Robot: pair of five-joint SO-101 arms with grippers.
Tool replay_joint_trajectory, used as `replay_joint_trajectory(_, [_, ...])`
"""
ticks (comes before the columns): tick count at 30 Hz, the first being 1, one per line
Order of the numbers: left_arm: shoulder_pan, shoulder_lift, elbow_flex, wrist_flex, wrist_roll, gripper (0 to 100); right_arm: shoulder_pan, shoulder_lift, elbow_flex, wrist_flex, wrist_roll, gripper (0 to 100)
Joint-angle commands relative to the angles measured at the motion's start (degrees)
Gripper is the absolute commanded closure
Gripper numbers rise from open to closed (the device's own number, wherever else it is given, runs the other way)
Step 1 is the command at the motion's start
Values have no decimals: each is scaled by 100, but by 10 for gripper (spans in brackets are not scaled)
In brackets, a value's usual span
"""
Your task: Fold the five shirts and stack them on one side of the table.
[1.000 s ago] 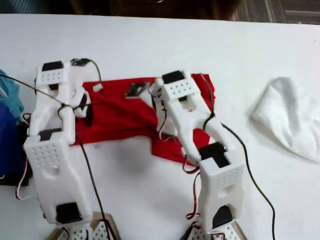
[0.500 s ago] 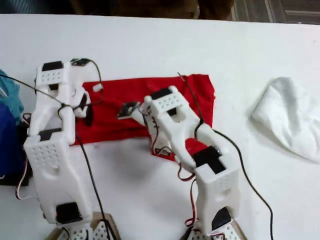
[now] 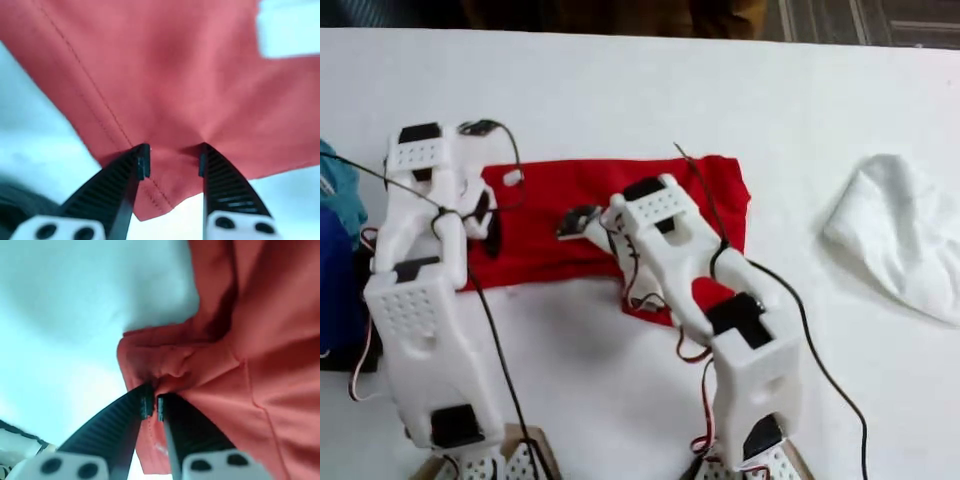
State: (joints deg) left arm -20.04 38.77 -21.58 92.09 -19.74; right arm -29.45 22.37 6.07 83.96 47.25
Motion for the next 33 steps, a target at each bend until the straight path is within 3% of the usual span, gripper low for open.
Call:
replay_joint_trajectory(1, [-264, -114, -31, 97, -229, 819, -48, -549, -35, 92, 9, 981])
replay_joint_trajectory(14, [-369, -79, -22, 369, -510, 819, -189, -646, 18, 409, 9, 981])
replay_joint_trajectory(26, [-352, -114, -66, 369, -475, 819, -136, -655, 563, -286, 0, 976])
replay_joint_trajectory(33, [-352, -114, -813, 818, -475, 815, -171, -708, 563, 171, 9, 792])
